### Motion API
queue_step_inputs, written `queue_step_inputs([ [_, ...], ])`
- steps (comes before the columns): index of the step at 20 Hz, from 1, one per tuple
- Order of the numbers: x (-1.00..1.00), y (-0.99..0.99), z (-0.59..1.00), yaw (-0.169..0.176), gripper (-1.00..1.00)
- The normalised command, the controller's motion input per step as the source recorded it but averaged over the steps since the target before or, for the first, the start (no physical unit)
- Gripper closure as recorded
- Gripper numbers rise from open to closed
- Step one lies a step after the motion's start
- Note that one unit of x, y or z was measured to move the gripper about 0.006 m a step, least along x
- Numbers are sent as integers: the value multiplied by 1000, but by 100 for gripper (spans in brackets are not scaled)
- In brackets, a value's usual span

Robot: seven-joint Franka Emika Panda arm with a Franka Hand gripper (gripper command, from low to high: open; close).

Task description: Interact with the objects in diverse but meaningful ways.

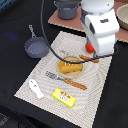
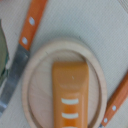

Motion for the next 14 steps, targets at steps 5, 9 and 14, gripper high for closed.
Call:
queue_step_inputs([
  [5,336,471,110,2,-100],
  [9,234,341,122,-209,-100],
  [14,227,362,94,-215,-100],
])
